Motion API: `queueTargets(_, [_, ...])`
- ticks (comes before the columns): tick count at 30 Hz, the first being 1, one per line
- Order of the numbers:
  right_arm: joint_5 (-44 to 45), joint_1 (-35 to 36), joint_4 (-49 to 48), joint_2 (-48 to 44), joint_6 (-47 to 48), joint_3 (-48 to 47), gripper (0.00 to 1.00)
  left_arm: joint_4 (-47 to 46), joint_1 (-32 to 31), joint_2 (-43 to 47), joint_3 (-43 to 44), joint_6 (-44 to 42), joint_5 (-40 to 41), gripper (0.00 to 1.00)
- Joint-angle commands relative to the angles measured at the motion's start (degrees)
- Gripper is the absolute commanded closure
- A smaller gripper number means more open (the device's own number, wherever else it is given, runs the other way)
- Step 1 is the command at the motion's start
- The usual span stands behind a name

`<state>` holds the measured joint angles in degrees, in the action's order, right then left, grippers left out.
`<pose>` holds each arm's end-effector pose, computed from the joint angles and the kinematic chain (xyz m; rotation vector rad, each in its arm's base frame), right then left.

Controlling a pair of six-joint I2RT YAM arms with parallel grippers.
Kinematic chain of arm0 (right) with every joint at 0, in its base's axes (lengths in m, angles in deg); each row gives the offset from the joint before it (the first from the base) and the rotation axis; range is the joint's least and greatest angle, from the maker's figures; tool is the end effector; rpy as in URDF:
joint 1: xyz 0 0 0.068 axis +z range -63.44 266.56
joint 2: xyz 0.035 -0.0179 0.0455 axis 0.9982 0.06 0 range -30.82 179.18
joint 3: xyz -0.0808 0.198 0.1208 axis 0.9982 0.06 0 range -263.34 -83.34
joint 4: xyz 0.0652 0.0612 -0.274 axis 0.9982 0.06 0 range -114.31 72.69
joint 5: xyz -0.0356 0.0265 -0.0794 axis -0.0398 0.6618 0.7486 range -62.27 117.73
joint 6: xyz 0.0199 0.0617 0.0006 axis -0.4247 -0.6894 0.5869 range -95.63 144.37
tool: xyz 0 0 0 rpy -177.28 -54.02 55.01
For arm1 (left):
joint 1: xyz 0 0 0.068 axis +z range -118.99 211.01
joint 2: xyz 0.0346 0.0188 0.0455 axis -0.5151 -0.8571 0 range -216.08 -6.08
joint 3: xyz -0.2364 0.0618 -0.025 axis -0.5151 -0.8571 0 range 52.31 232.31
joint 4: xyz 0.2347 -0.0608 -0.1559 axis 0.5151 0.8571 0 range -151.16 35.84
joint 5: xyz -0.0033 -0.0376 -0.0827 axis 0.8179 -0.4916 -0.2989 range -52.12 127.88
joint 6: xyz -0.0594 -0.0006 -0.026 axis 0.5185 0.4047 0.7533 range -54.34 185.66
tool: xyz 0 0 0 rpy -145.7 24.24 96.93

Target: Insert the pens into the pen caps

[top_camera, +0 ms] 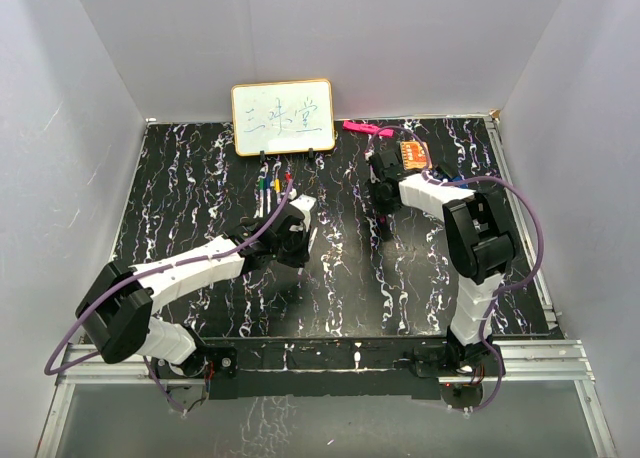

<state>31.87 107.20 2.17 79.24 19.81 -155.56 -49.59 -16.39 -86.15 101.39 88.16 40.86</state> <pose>0.3827 0.1401 0.1024 -0.3542 2.6652 0.0387 0.2296 -0.2458 0.1722 0.4860 2.3283 -0.5479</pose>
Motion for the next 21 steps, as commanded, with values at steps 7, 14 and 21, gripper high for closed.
queueTargets(7, [1.1, 1.4, 4.1, 3.9, -0.7, 2.6, 0.98, -0.8, 0.2, 1.0, 1.2, -0.6, 0.8, 1.00])
queueTargets(14, [-6.5, 1.5, -2.9, -6.9, -1.5, 1.1, 0.99, -4.0, 0.1, 1.5, 0.2, 0.3, 0.0, 1.00])
queueTargets(21, [-19.9, 1.4, -10.6, -15.8, -4.8, 1.3, 1.00, -7.9, 0.2, 1.4, 0.5, 0.1, -3.2, 1.00])
